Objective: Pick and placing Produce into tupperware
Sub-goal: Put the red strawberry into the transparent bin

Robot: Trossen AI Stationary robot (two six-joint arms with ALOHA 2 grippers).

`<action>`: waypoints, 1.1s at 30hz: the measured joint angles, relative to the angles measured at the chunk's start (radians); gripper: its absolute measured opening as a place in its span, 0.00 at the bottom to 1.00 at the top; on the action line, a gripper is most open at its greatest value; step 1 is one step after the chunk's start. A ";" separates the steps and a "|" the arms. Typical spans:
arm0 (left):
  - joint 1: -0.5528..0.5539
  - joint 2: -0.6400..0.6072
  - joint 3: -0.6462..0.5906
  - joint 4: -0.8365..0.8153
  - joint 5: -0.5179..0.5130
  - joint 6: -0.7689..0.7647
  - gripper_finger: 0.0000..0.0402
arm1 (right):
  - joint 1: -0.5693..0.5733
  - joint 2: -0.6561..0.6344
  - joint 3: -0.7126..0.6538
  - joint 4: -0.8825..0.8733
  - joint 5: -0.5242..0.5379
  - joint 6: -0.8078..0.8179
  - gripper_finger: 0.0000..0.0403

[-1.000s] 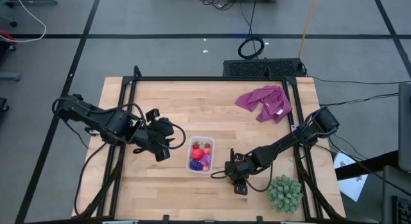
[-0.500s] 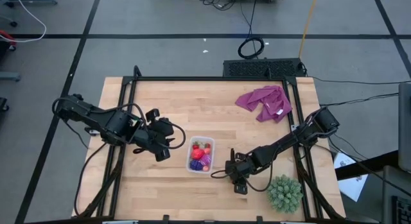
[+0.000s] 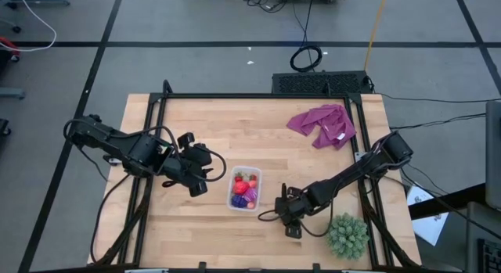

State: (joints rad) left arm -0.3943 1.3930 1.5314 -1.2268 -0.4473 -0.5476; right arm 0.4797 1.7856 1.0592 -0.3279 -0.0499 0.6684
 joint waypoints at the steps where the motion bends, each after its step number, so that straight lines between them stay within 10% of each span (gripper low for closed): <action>1: 0.000 0.000 0.000 0.000 0.000 0.000 0.42 | 0.000 0.008 0.000 0.000 0.000 -0.003 0.47; 33: 0.000 0.000 0.000 -0.001 -0.001 0.013 0.42 | -0.109 0.017 0.002 -0.136 0.010 -0.130 0.47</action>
State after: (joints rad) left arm -0.3943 1.3927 1.5314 -1.2281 -0.4485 -0.5343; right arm 0.3709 1.8025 1.0611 -0.4641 -0.0402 0.5384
